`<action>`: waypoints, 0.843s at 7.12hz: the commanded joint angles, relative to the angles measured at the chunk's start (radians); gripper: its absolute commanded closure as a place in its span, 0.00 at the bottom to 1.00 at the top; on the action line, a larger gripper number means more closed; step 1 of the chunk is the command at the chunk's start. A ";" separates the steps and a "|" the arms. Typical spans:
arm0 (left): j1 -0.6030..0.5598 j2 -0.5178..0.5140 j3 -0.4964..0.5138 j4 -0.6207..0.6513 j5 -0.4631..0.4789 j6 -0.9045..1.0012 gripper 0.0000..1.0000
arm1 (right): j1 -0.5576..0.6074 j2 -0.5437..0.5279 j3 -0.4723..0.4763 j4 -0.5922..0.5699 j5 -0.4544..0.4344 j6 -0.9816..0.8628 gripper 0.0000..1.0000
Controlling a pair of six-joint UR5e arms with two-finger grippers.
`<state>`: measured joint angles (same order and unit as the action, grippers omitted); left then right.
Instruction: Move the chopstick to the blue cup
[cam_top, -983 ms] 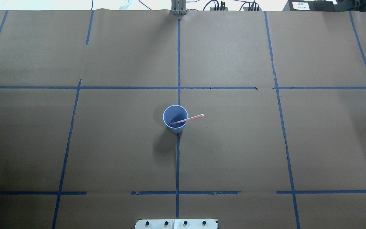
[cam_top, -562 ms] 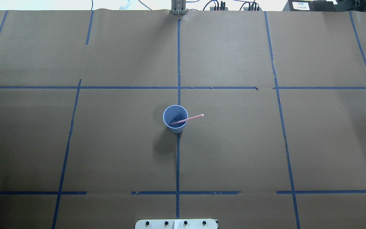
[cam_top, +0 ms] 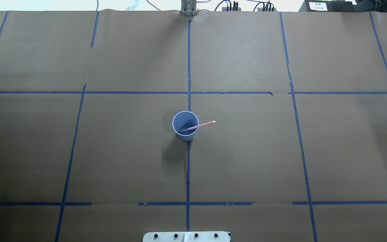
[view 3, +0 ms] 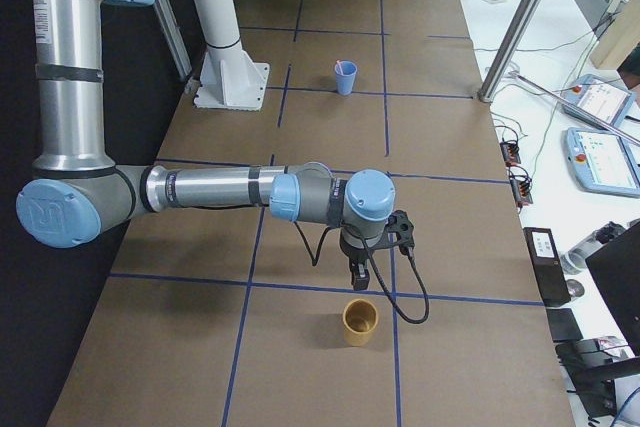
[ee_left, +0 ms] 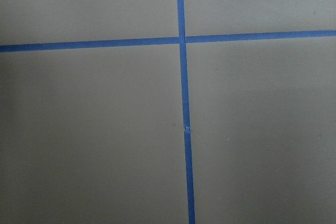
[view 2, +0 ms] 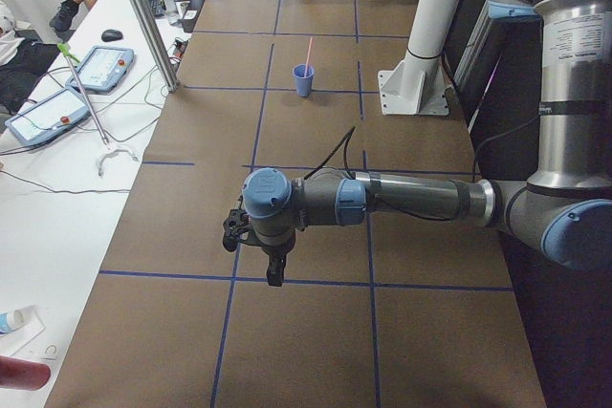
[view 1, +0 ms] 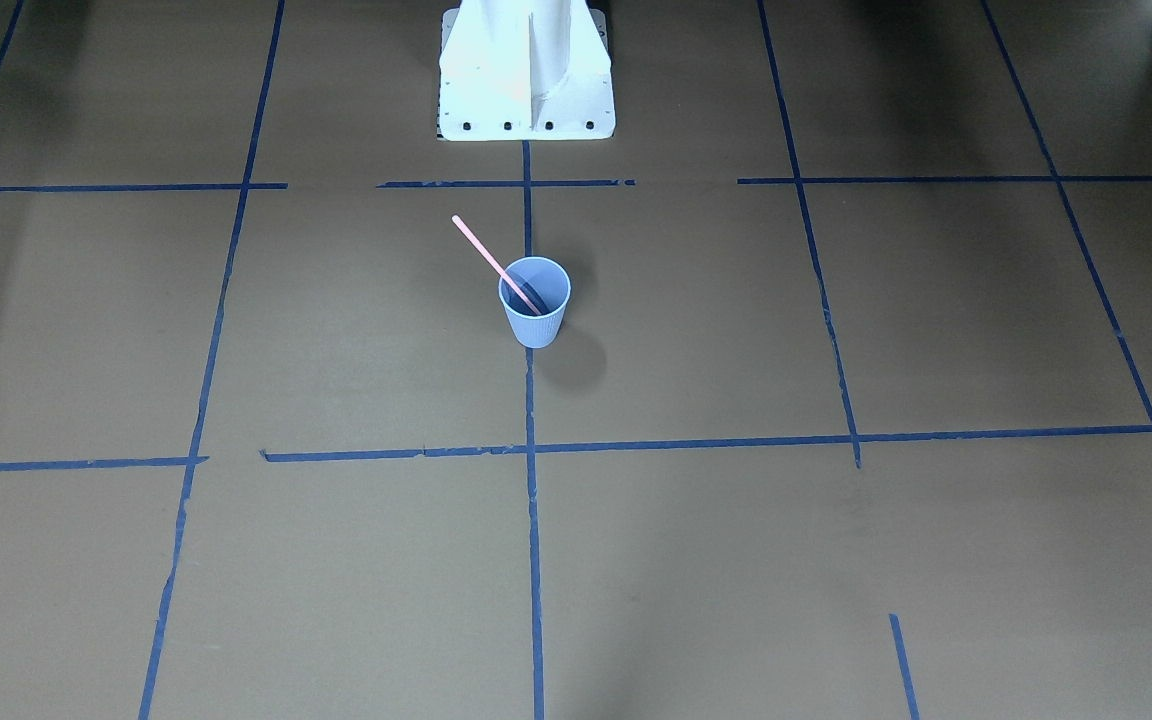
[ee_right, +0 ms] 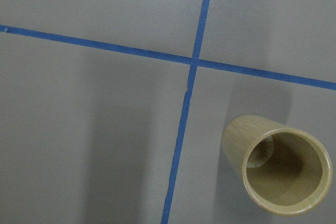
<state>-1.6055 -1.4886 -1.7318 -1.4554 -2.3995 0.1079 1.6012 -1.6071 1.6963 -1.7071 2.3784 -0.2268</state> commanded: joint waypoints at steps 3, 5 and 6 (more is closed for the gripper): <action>0.007 0.011 0.015 -0.002 0.002 0.003 0.00 | -0.004 -0.034 -0.010 0.014 0.007 0.007 0.00; 0.009 0.014 0.011 0.009 0.002 0.003 0.00 | -0.012 -0.033 -0.012 0.015 0.004 0.000 0.00; 0.009 0.014 0.008 0.010 0.002 0.003 0.00 | -0.015 -0.031 -0.010 0.015 0.005 -0.003 0.00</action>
<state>-1.5972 -1.4753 -1.7186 -1.4497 -2.3977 0.1103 1.5901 -1.6390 1.6854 -1.6926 2.3836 -0.2258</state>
